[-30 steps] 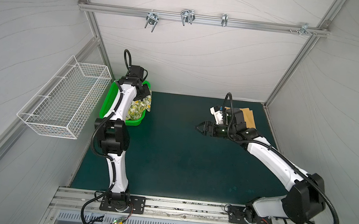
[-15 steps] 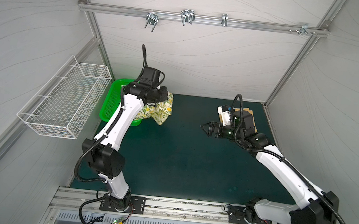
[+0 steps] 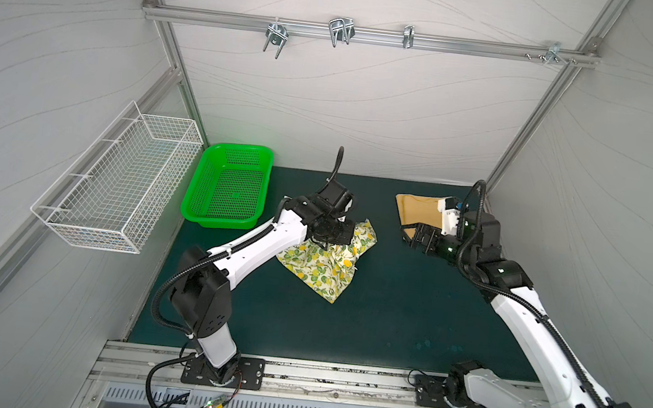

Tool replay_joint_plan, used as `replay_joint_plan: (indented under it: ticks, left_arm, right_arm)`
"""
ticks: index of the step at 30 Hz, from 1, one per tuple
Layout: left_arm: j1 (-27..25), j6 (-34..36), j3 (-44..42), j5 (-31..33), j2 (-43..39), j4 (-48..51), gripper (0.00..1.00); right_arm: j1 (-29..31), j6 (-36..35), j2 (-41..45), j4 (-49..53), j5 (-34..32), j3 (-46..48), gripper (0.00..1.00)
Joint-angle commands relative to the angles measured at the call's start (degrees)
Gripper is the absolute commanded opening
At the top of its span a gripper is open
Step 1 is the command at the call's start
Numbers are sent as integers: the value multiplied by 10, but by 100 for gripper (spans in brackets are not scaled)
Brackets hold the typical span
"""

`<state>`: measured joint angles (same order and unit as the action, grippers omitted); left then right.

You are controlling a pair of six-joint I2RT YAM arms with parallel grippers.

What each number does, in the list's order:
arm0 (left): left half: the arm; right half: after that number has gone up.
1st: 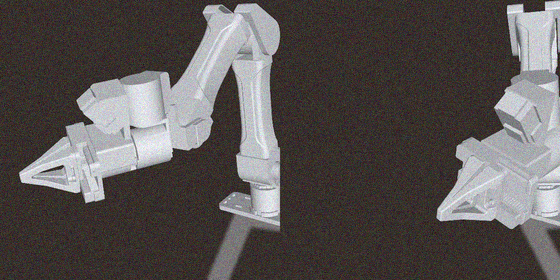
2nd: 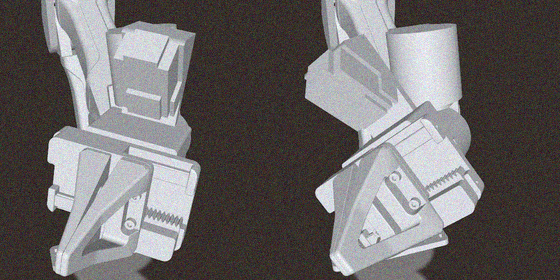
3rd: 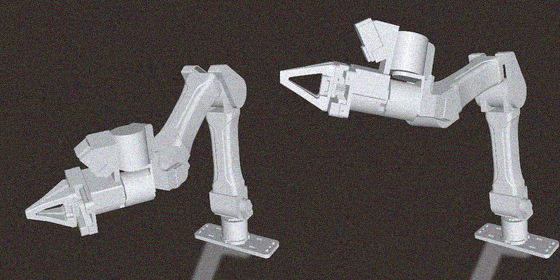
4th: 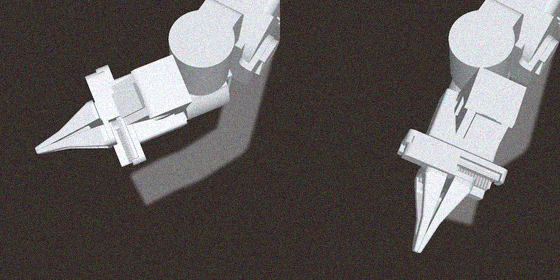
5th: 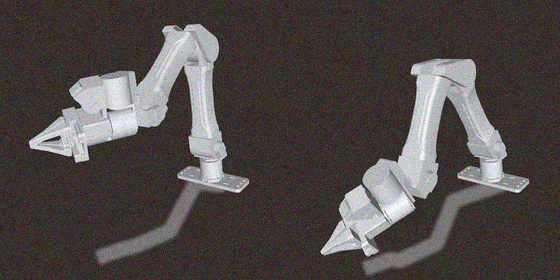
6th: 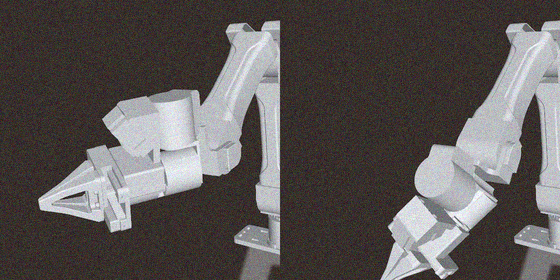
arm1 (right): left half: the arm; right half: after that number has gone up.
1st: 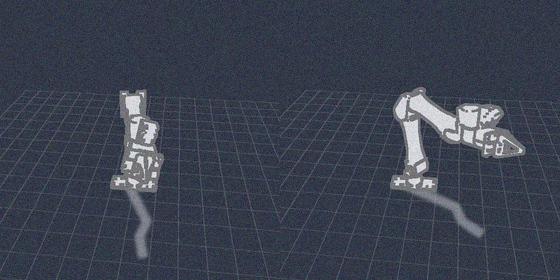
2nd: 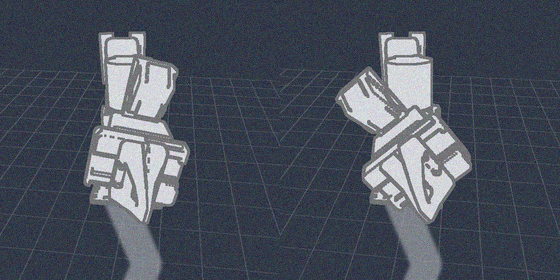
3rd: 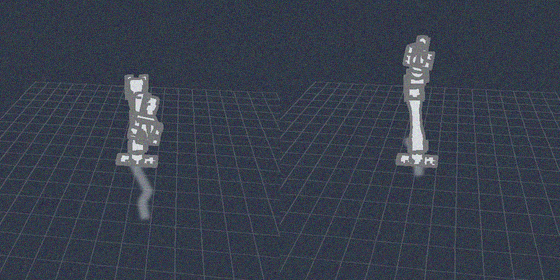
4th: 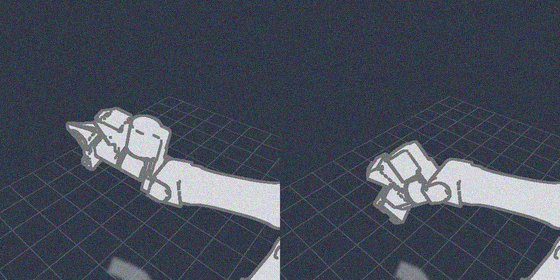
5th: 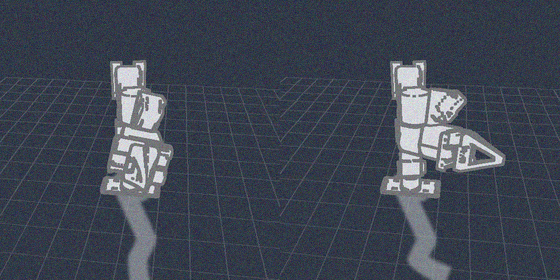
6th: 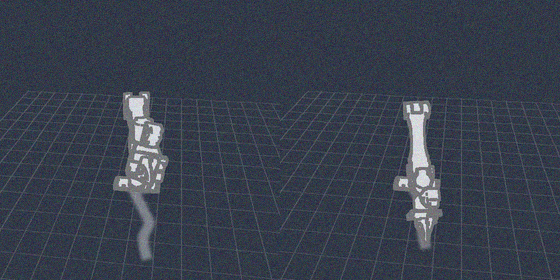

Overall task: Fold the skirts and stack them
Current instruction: 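Lift the lemon-print skirt out with the left gripper and lay it on the table, then grasp the skirt's near edge with the right gripper while the left holds it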

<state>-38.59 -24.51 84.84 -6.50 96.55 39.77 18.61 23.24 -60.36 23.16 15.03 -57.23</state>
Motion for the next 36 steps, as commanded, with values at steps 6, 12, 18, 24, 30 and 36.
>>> replay_joint_plan:
  ticks: [6,12,18,24,30,36]
  left_arm:
    - [-102,-40,71,-12,123,-59,0]
    - [-130,-70,136,-46,214,-75,53]
    - [-107,-76,109,-15,137,-66,92]
    - [4,-110,-39,-8,-19,-76,99]
    - [140,-138,-188,-24,-141,-84,99]
    - [269,-151,-296,-58,-183,-121,98]
  right_arm:
    - [-38,-47,34,52,-56,6,99]
    - [-43,-69,52,65,-107,15,99]
    - [-26,-72,51,84,-84,21,99]
    - [129,-92,47,101,-181,19,99]
    - [278,-88,3,89,-237,39,99]
    - [419,-86,-78,60,-286,50,99]
